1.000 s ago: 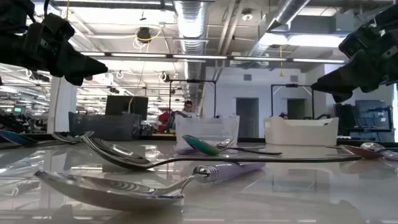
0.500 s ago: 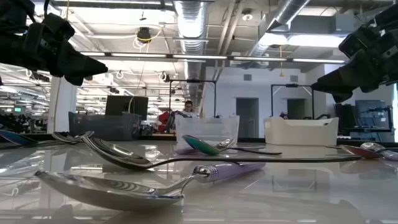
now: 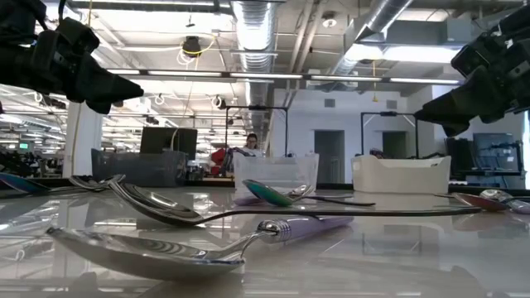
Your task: Sort silverware by color (type)
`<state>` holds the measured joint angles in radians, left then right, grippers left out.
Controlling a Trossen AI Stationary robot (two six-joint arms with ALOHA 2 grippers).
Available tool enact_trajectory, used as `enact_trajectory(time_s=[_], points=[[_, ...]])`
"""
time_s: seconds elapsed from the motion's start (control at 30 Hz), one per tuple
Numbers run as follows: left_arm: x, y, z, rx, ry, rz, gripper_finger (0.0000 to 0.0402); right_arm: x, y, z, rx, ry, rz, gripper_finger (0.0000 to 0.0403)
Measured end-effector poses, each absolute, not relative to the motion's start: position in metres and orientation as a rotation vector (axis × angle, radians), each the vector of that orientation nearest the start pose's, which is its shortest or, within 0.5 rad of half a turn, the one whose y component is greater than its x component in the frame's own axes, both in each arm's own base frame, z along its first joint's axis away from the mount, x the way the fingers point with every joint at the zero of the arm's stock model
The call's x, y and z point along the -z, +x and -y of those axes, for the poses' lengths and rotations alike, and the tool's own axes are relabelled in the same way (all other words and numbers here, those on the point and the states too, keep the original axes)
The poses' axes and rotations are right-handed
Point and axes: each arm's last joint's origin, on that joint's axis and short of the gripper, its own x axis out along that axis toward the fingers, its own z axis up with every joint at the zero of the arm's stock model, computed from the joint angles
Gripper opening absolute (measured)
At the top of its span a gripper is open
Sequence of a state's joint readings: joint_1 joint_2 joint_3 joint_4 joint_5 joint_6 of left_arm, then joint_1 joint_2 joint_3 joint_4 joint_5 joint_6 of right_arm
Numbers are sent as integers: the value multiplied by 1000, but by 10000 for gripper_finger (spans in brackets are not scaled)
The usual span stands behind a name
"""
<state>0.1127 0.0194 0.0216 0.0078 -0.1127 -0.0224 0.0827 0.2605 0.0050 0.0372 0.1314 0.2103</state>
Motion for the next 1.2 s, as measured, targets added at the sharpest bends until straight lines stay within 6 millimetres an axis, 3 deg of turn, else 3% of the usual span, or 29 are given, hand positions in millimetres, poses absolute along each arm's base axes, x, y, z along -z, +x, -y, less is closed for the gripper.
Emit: enact_trajectory(time_s=[1.07,1.2], points=[[-170,96,-14,-226,14,9,66,-147,111,-5,71,186,-211,136],[-170,96,-14,-225,-75,19,66,-147,111,-5,71,186,-211,136]])
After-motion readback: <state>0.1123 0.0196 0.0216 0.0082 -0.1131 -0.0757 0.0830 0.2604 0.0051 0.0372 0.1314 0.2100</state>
